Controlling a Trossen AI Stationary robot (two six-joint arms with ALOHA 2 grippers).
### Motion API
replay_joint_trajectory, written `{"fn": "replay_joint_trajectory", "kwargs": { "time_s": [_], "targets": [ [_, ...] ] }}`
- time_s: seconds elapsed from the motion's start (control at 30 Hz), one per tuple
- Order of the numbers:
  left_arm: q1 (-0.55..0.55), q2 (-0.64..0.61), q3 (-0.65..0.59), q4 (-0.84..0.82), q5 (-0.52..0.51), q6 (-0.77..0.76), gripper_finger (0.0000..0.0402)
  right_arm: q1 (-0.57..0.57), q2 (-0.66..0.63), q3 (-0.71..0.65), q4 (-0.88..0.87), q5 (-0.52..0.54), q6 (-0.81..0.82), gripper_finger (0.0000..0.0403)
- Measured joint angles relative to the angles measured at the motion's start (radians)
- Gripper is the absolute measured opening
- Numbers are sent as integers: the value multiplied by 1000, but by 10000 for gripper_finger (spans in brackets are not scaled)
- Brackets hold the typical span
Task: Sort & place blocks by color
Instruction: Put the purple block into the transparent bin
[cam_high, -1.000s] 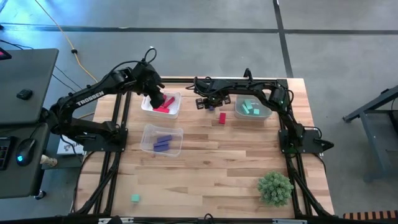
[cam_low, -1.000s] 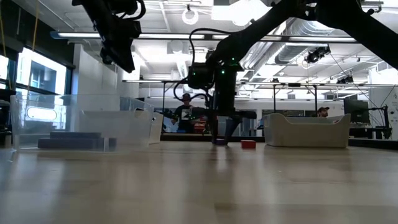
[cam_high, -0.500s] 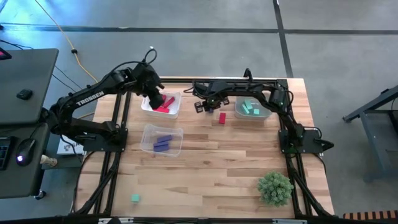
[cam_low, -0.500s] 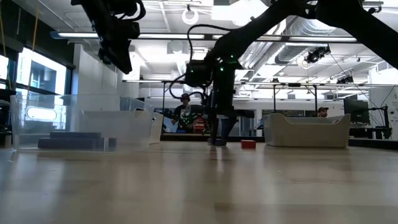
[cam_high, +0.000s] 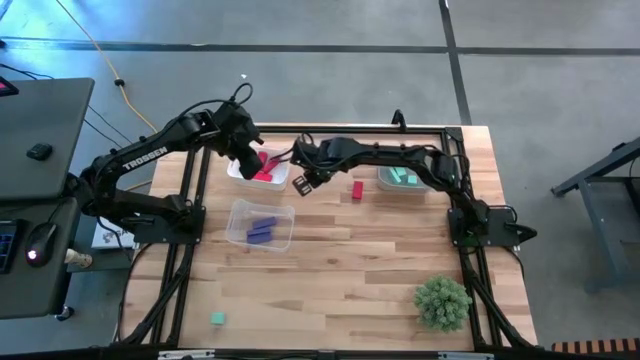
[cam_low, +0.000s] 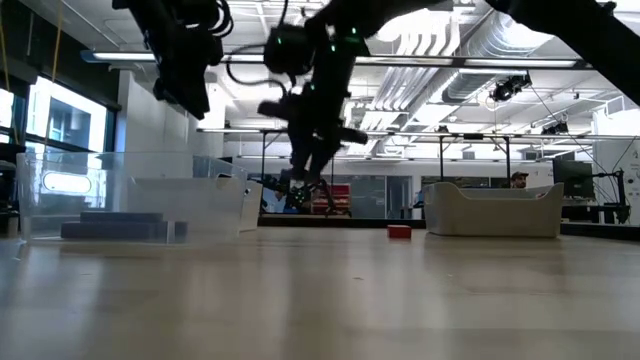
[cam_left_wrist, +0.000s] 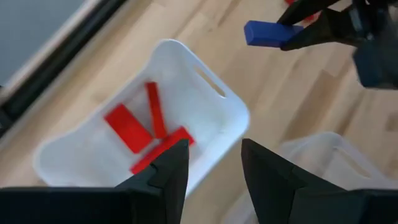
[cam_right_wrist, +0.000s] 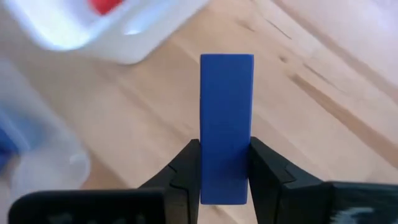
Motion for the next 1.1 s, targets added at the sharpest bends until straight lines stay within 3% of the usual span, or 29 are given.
{"fn": "replay_joint_trajectory", "kwargs": {
  "time_s": [0.33,0.7,1.1],
  "targets": [
    [0,0,0,-19,43,-167,138,54,0,165,-103,42,-244,78],
    [0,0,0,-16,245,-303,138,106,0,246,-131,40,-540,78],
    [0,0,0,-16,494,-369,138,153,0,246,-139,43,-730,78]
  ]
}}
